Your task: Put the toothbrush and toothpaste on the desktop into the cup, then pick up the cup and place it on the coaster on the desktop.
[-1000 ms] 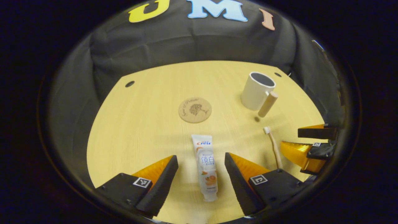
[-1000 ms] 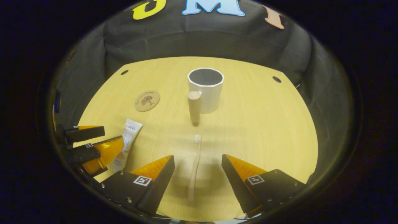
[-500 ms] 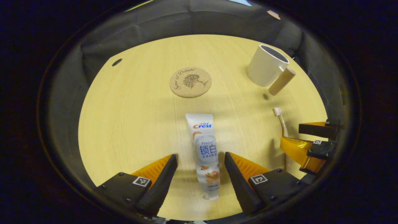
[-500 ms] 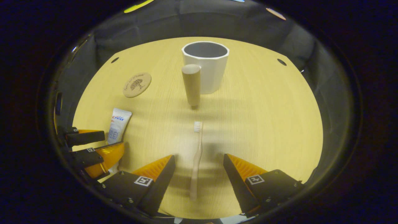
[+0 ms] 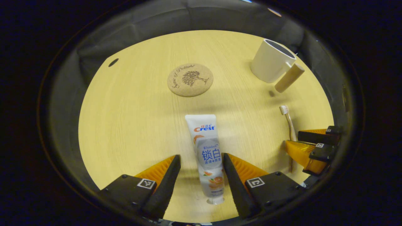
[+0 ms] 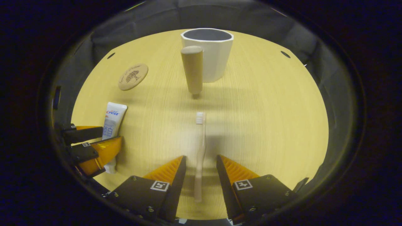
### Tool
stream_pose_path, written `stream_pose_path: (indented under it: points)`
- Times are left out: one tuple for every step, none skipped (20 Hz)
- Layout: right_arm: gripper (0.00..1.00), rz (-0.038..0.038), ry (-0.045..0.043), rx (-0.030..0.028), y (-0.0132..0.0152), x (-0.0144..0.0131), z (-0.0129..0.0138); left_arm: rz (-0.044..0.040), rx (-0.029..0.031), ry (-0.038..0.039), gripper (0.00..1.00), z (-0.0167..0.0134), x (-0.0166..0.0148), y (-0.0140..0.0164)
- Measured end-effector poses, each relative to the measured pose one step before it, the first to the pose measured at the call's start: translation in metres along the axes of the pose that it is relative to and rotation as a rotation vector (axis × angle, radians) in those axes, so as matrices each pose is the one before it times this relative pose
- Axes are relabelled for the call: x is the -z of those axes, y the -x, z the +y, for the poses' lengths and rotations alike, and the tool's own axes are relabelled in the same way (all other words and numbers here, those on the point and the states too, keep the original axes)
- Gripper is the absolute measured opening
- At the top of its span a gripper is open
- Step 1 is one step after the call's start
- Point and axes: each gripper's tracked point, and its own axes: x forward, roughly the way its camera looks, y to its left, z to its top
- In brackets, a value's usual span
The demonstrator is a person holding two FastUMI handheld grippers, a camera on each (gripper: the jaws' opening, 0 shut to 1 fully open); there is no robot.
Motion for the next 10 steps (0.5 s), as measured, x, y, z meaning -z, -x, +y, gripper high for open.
stream_pose_path:
  points:
    - [0.61, -0.00833, 0.00699, 0.00859, -0.00013, -0.00064, -0.00131, -0.00288, 0.00043, 0.00039, 0.83, -0.00143, -0.00013, -0.00064]
    - [0.52, 0.01004, -0.00131, -0.0023, -0.00088, 0.00268, 0.00126, -0.00151, -0.0004, 0.0015, 0.79, -0.00048, -0.00002, 0.00039]
    - [0.46, -0.00362, 0.00449, 0.00019, 0.0005, -0.00013, -0.00037, -0.00232, -0.00106, 0.00026, 0.73, -0.00042, -0.00026, -0.0001]
    - [0.46, -0.00005, 0.00595, -0.00145, -0.00141, 0.00094, 0.00032, -0.00227, -0.00162, 0.00269, 0.7, 0.00064, -0.00068, -0.00001]
    - [0.46, -0.00398, 0.00708, -0.00538, 0.00008, -0.00059, -0.00006, -0.00063, 0.001, 0.00183, 0.64, 0.00009, 0.00037, -0.00026]
    - [0.46, 0.00095, -0.01521, 0.00477, 0.00173, 0.00051, -0.00095, 0.00005, 0.00042, -0.00177, 0.59, 0.00123, 0.00172, 0.00012]
    - [0.22, -0.00048, -0.01095, -0.00358, 0.00041, -0.00006, 0.00129, -0.0005, 0.00042, 0.00118, 0.55, 0.00045, -0.00102, 0.00038]
    - [0.22, 0.00144, 0.00595, -0.01229, -0.00051, 0.00015, 0.00052, 0.00031, -0.00268, -0.00082, 0.52, 0.00097, -0.0003, -0.00001]
    - [0.21, -0.00204, -0.00448, 0.00596, 0.00692, 0.00033, -0.00079, -0.0015, 0.00058, 0.00124, 0.47, -0.00062, 0.00053, -0.00013]
    - [0.16, -0.01022, 0.00683, -0.00396, -0.0083, -0.00094, -0.00078, -0.00039, -0.00543, 0.00024, 0.47, 0.00088, 0.0002, 0.00071]
